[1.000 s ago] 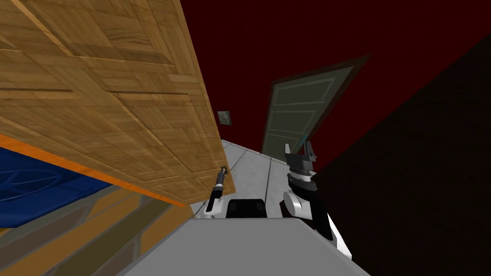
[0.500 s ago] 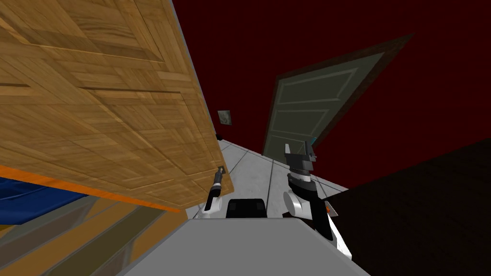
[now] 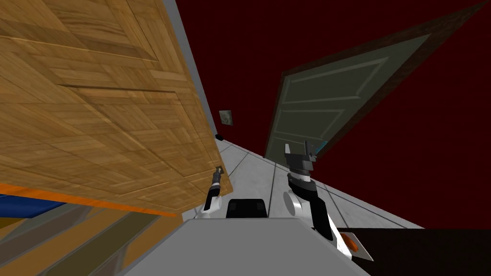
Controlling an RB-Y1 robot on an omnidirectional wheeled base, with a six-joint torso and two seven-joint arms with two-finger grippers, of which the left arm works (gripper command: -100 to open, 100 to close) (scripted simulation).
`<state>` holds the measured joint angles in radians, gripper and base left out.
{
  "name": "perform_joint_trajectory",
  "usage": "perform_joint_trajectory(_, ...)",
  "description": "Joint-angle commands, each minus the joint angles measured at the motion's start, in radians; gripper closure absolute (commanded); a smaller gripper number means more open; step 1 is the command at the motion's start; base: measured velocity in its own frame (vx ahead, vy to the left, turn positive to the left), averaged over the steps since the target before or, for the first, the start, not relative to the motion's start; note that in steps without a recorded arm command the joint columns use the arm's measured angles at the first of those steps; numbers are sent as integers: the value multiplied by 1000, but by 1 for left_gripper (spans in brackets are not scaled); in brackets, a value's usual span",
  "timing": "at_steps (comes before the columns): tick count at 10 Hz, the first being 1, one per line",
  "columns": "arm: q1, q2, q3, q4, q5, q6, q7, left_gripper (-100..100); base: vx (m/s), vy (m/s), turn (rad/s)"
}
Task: Push the door open
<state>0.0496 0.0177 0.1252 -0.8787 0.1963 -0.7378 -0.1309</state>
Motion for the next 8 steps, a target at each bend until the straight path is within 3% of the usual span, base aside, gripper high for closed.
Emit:
perform_joint_trajectory(1, 0, 12, 17, 0, 9, -1, -5, 100, 162, -9, 30)
perform_joint_trajectory(5, 1, 25, 57, 0, 31, -4, -17, 100, 212, -33, 53)
perform_joint_trajectory(8, 1, 22, 91, 0, 50, -7, -27, 100, 207, -19, 59)
